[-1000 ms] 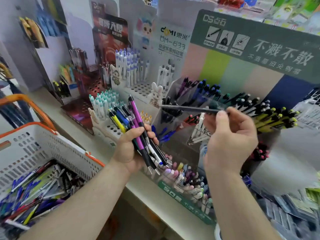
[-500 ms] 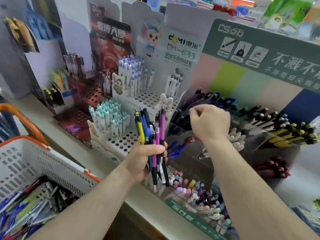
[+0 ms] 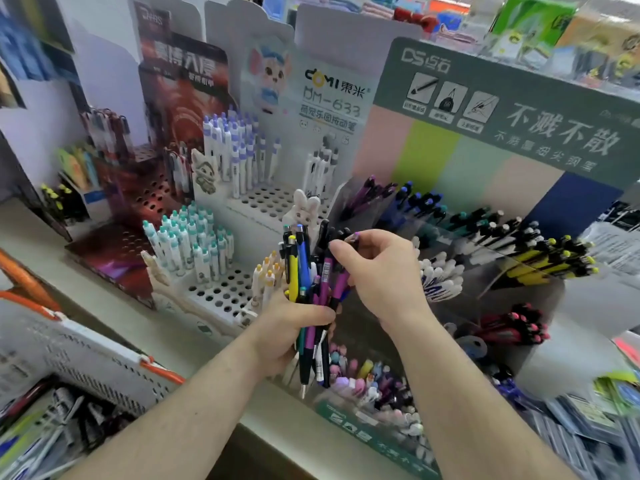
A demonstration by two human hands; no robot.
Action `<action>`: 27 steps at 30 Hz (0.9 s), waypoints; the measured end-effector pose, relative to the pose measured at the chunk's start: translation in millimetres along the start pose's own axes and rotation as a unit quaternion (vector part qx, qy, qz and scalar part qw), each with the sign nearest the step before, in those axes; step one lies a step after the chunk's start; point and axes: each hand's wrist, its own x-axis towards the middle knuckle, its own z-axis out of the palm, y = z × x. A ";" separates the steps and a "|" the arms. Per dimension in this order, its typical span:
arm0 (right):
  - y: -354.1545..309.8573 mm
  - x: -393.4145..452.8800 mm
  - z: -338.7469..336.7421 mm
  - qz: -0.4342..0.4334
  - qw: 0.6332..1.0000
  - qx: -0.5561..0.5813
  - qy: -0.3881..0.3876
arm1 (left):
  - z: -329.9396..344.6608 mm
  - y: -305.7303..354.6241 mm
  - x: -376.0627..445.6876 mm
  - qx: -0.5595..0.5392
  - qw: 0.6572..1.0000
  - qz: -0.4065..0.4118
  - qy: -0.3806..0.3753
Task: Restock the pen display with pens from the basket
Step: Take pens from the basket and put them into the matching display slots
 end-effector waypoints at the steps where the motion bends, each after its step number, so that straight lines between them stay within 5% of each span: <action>1: 1.4 -0.9 -4.6 0.016 0.999 0.042 0.016 | 2.2 0.0 0.3 -0.033 0.999 -0.007 0.006; 5: 1.5 -7.4 -26.5 0.067 0.959 0.240 0.135 | 0.1 -1.0 7.7 -0.192 0.981 -0.011 0.025; 10: 12.6 -13.3 -33.3 0.100 0.904 0.347 0.227 | 4.5 1.6 9.1 -0.233 0.972 0.005 -0.015; 18: 18.9 -17.2 -31.3 0.122 0.890 0.369 0.237 | 19.6 15.8 11.6 -0.243 0.968 0.029 -0.054; 27: -0.1 -1.5 -36.6 0.172 0.859 0.436 0.206 | 14.5 20.2 29.3 -0.378 0.920 0.011 -0.101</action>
